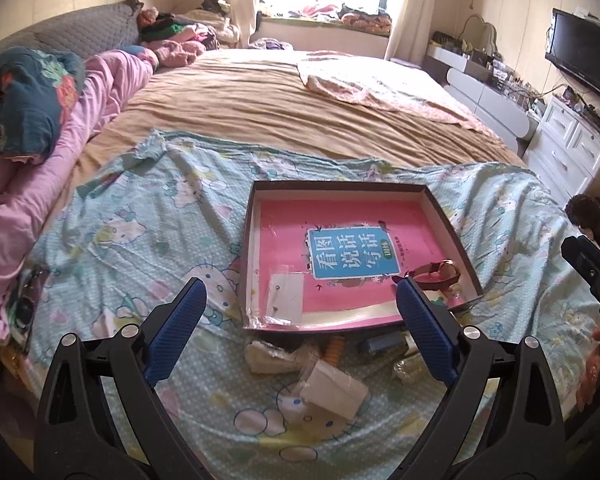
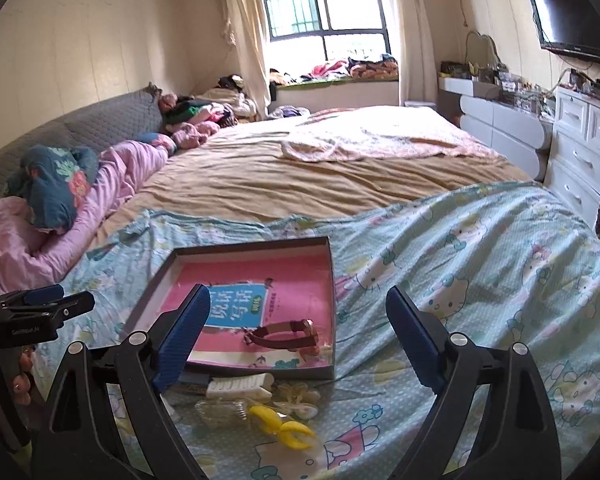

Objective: Organize jewelry
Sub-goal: 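Lift both open tools away from the tray back toward the loose items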

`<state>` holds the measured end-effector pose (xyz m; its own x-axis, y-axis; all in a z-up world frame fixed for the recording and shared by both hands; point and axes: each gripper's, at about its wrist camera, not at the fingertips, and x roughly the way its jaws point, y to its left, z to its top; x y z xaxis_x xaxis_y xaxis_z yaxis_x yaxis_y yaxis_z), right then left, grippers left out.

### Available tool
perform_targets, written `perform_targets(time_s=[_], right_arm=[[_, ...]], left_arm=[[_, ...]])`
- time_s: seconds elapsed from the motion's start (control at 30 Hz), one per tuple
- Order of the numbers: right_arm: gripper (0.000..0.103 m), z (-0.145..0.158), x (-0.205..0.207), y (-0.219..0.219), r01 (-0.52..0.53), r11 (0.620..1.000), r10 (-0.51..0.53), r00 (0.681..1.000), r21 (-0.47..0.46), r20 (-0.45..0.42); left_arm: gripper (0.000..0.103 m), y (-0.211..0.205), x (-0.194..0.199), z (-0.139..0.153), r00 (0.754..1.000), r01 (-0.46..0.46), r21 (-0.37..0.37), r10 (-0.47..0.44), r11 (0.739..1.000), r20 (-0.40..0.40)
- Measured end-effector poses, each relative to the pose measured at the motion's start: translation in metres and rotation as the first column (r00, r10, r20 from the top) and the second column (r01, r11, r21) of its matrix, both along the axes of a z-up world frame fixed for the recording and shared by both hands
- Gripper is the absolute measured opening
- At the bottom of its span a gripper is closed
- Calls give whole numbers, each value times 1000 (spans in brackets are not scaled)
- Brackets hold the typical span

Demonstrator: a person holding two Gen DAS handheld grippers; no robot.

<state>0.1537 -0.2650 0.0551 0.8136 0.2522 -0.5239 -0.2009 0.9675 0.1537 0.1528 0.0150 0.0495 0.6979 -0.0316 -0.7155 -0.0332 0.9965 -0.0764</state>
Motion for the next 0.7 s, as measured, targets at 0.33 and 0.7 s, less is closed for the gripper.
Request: perform_targets(time_s=[0.33,0.7], right_arm=[[97,34,-45,-2,-32,999,32,995,-5,96],[98,54,-84,-11,-41,999,41,986,-3,161]], left_arm=[[89,-4,-44,26,998,-15,-2,15,1000,64],[90,-12,-85,41,994,-10,13,9,1000,105]])
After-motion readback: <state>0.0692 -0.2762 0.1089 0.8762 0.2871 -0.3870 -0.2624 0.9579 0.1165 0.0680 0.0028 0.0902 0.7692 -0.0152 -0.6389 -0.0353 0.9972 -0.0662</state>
